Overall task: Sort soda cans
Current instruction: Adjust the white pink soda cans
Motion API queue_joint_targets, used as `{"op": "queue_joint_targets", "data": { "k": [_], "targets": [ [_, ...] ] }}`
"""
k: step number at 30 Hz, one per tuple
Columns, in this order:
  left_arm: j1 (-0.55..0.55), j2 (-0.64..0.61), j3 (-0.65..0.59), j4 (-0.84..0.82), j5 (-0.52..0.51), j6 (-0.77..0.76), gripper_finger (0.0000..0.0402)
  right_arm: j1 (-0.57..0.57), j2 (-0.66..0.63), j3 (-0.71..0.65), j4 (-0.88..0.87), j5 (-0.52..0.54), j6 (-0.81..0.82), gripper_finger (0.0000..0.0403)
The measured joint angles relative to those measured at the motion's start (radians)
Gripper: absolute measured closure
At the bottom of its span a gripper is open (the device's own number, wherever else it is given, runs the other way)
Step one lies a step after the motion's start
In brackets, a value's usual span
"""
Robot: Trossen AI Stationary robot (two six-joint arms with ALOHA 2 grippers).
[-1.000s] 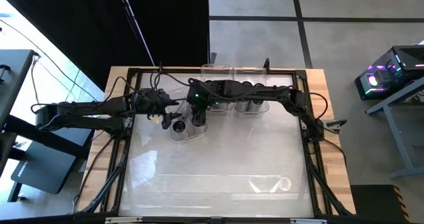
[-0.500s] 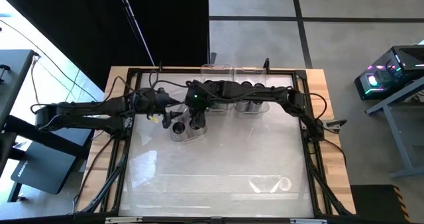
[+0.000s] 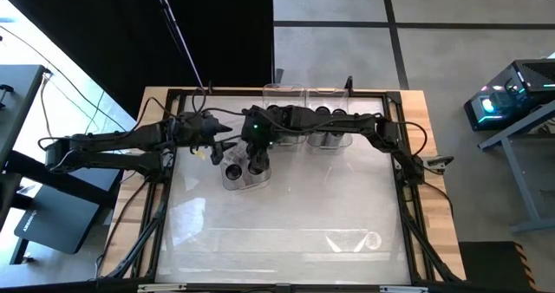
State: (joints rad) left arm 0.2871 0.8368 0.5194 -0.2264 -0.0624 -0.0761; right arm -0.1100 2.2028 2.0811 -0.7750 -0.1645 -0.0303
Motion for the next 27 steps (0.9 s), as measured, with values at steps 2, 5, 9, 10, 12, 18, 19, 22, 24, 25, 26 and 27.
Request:
{"op": "queue_joint_targets", "data": {
  "k": [2,5,9,10,12,18,19,22,24,25,26,27],
  "targets": [
    [0.0,0.0,0.0,-0.005,0.0,0.0,0.0133,0.003,0.0,0.0,-0.001,-0.03,0.009,0.0118],
    [0.0,0.0,0.0,-0.022,-0.001,0.0,0.0133,0.004,0.0,0.0,0.006,-0.039,0.012,0.0091],
    [0.0,0.0,0.0,-0.045,-0.001,0.0,0.0133,0.002,0.0,-0.001,0.023,-0.027,0.011,0.008],
    [0.0,0.0,0.0,-0.047,-0.001,-0.001,0.0133,0.002,0.0,-0.001,0.026,-0.025,0.01,0.0079],
    [-0.001,0.0,0.0,-0.047,-0.001,-0.003,0.0133,0.003,-0.006,-0.001,0.03,-0.009,0.008,0.0079],
    [-0.003,0.0,0.0,-0.071,-0.014,-0.017,0.0133,0.008,-0.047,-0.001,0.039,0.088,-0.005,0.0078],
    [-0.003,0.0,0.0,-0.077,-0.019,-0.017,0.0133,0.007,-0.052,-0.001,0.039,0.102,-0.014,0.0078],
    [-0.003,0.0,0.0,-0.094,-0.027,-0.024,0.0133,0.008,-0.07,-0.001,0.046,0.111,-0.029,0.0078],
    [-0.003,0.0,0.0,-0.1,-0.028,-0.024,0.0133,0.008,-0.083,-0.001,0.051,0.111,-0.031,0.0078],
    [-0.003,0.0,0.0,-0.102,-0.028,-0.024,0.0133,0.008,-0.086,-0.001,0.053,0.113,-0.033,0.0078],
    [-0.003,0.0,0.0,-0.103,-0.026,-0.024,0.0133,0.009,-0.092,-0.001,0.053,0.117,-0.038,0.0078],
    [-0.004,0.0,0.0,-0.106,-0.025,-0.024,0.0133,0.009,-0.095,-0.001,0.048,0.129,-0.043,0.0078]
  ]
}}
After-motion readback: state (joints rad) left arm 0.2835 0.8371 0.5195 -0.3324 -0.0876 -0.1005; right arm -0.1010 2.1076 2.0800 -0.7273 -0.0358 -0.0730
